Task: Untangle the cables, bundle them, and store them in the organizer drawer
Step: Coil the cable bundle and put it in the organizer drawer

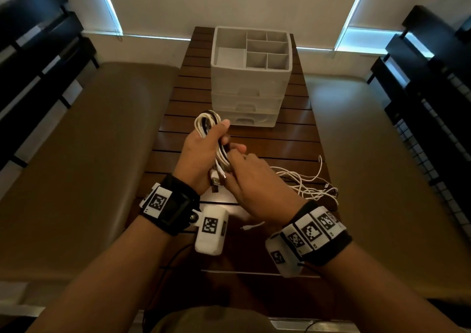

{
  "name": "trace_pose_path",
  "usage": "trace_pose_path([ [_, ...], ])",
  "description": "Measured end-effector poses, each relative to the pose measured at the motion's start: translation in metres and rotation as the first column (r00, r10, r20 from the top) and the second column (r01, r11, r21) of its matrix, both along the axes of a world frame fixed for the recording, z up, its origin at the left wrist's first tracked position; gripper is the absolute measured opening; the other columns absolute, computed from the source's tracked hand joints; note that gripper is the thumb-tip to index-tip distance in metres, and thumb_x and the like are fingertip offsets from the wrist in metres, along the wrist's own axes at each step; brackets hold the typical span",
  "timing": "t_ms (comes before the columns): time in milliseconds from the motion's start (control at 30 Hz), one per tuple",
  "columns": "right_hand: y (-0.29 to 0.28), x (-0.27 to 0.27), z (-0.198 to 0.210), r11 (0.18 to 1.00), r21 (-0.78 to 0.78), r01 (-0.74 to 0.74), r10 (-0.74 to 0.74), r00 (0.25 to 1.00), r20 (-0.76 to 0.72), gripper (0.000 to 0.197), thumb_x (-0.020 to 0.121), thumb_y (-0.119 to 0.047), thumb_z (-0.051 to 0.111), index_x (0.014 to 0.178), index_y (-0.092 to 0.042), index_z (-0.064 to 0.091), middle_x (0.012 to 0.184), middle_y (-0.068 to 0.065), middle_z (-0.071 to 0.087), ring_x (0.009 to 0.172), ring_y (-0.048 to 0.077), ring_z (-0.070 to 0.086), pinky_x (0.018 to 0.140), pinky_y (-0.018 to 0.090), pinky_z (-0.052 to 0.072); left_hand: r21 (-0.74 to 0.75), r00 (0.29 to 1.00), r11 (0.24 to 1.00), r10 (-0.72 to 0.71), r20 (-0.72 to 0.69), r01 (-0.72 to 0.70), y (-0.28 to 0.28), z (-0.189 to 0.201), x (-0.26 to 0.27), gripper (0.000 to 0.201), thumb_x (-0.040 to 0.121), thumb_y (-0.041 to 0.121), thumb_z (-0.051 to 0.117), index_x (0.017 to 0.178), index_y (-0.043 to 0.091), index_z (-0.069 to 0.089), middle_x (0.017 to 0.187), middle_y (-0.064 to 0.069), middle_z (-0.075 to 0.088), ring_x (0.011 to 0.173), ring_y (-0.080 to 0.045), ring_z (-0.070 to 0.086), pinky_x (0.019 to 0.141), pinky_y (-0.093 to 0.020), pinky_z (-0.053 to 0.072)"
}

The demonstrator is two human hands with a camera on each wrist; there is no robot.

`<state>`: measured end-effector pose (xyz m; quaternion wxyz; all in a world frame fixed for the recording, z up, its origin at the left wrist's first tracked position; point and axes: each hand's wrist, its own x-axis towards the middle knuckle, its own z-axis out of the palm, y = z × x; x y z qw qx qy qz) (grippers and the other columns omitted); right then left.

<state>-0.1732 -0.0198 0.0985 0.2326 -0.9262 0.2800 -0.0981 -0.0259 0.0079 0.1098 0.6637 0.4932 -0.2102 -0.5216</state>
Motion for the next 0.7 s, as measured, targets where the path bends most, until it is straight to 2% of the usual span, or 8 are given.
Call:
trace_pose_path([
  [100,-0.024,-0.017,-0.006,0.989,0.126,0.075,-0.072,0.997,-0.028,0.043,0.103,-0.053,0.053,0.129,-0.02,0.058,0.119,0.0,0.057,0.11,0.018,0.051,0.093,0.034,0.043,-0.022,0.99,0.998,0.053,-0.131,-0.056,-0.003,-0.003,0.015,0.028,0.104,0.027,0.064,0.08,0.016,0.056,0.069,-0.002,0.051,0.063,-0.02,0.066,0.074,-0.042,0.062],
  [167,-0.038,-0.025,-0.006,0.963,0.224,0.152,-0.162,0.986,0.026,0.049,0.093,-0.059,0.065,0.127,-0.024,0.063,0.123,-0.005,0.057,0.114,0.011,0.056,0.097,0.029,0.047,-0.027,0.991,0.997,0.073,-0.114,-0.076,-0.002,-0.003,0.018,0.03,0.104,0.024,0.064,0.078,0.018,0.053,0.063,0.003,0.044,0.049,-0.012,0.051,0.066,-0.038,0.059],
  [267,-0.051,-0.02,0.005,0.857,0.495,0.141,-0.295,0.923,0.248,0.05,0.087,-0.044,0.08,0.13,-0.027,0.062,0.13,-0.008,0.062,0.117,0.009,0.063,0.1,0.03,0.052,0.016,0.993,0.997,0.07,0.094,-0.072,-0.003,-0.003,0.005,0.029,0.101,0.015,0.068,0.076,0.018,0.053,0.056,0.005,0.045,0.046,-0.011,0.043,0.05,-0.031,0.047],
  [400,-0.061,0.013,0.03,0.664,0.747,-0.038,-0.506,0.713,0.486,0.027,0.101,-0.024,0.061,0.124,-0.01,0.067,0.122,0.008,0.074,0.118,0.023,0.069,0.101,0.035,0.054,0.042,0.937,0.999,0.012,0.349,-0.028,-0.004,-0.012,-0.015,0.028,0.091,0.001,0.074,0.076,0.016,0.055,0.055,0.008,0.044,0.047,-0.013,0.043,0.048,-0.032,0.042],
  [467,-0.063,0.031,0.04,0.49,0.865,-0.108,-0.623,0.651,0.434,0.034,0.106,-0.032,0.054,0.118,-0.003,0.066,0.112,0.017,0.076,0.109,0.033,0.073,0.092,0.038,0.058,0.039,0.894,0.998,-0.058,0.445,0.045,-0.004,-0.018,-0.023,0.024,0.09,-0.005,0.071,0.078,0.014,0.061,0.056,0.008,0.054,0.051,-0.011,0.049,0.052,-0.031,0.044],
  [533,-0.064,0.042,0.044,0.404,0.904,-0.141,-0.61,0.694,0.381,0.047,0.107,-0.045,0.051,0.117,-0.001,0.065,0.103,0.024,0.075,0.094,0.037,0.075,0.09,0.046,0.059,0.007,0.839,0.993,-0.106,0.534,0.121,-0.004,-0.02,-0.027,0.018,0.088,-0.007,0.069,0.082,0.008,0.064,0.066,0.003,0.064,0.062,-0.008,0.057,0.06,-0.026,0.047],
  [633,-0.061,0.045,0.047,0.413,0.896,-0.163,-0.515,0.769,0.378,0.066,0.104,-0.057,0.049,0.117,0.006,0.065,0.088,0.026,0.072,0.07,0.035,0.069,0.081,0.047,0.059,-0.018,0.748,0.983,-0.126,0.652,0.182,-0.007,-0.021,-0.028,0.01,0.082,0.004,0.07,0.09,0.003,0.066,0.087,-0.015,0.07,0.081,-0.011,0.065,0.074,-0.034,0.054],
  [700,-0.06,0.045,0.049,0.448,0.876,-0.176,-0.5,0.763,0.409,0.072,0.104,-0.058,0.048,0.117,0.011,0.065,0.075,0.022,0.067,0.057,0.03,0.061,0.074,0.044,0.057,-0.035,0.673,0.988,-0.078,0.735,0.152,-0.008,-0.024,-0.031,0.012,0.083,0.008,0.069,0.095,0.01,0.067,0.091,-0.003,0.07,0.088,0.001,0.066,0.082,-0.033,0.057],
])
